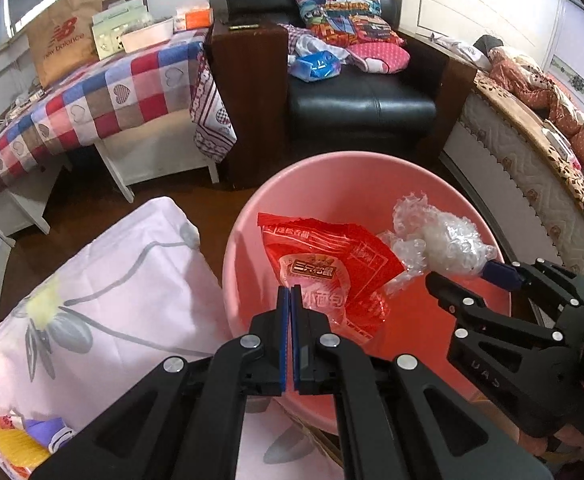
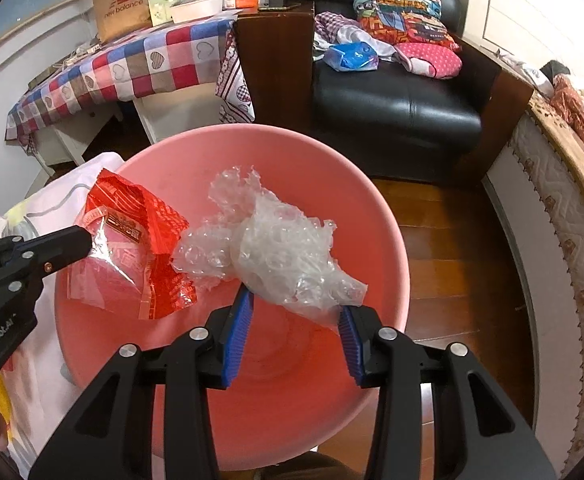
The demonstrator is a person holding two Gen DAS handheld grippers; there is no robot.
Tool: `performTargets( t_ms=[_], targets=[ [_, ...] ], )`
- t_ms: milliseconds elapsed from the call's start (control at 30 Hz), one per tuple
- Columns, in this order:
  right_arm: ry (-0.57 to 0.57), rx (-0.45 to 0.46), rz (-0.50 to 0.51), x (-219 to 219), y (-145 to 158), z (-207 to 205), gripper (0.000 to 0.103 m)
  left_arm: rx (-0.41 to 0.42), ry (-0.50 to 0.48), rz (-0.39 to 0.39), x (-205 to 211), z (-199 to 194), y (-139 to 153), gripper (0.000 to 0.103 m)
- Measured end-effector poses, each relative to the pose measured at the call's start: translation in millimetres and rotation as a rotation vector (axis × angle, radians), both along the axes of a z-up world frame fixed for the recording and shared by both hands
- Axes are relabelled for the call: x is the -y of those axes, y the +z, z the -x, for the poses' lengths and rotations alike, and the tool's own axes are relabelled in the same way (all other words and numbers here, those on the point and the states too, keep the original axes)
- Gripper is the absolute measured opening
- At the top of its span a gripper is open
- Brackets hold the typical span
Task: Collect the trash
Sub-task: 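Carry the red bag and bubble wrap with both grippers over the pink bin, then open both grippers to drop the red bag and bubble wrap into the bin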
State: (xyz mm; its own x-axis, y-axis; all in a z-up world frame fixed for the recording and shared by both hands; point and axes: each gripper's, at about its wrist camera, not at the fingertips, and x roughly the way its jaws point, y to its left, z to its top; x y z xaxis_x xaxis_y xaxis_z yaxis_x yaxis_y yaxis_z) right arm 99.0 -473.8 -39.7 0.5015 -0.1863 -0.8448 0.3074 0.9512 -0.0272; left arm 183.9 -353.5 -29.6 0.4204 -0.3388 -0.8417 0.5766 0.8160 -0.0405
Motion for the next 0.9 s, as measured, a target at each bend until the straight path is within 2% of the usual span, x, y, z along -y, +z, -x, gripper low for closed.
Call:
performTargets(
  t_ms=[233,567,900],
  targets=[
    [0.004,-0.005,0.020,-3.9,1.1,-3.4,0.043,-0.023,-0.004,-0.023,2.0,-2.1,-7.2,0.001],
    [-0.013,-0.017,0.032,-5.3,3.2,-0.6,0.048,-0.040,0.025,-0.017,-3.4,0.1,-7.0,0.003],
    [-0.025,-0.009,0.015,-2.5,10.7,7.5,0.048,-0.044,0.021,0.010,-7.5,7.9,4.1,0.013]
  ],
)
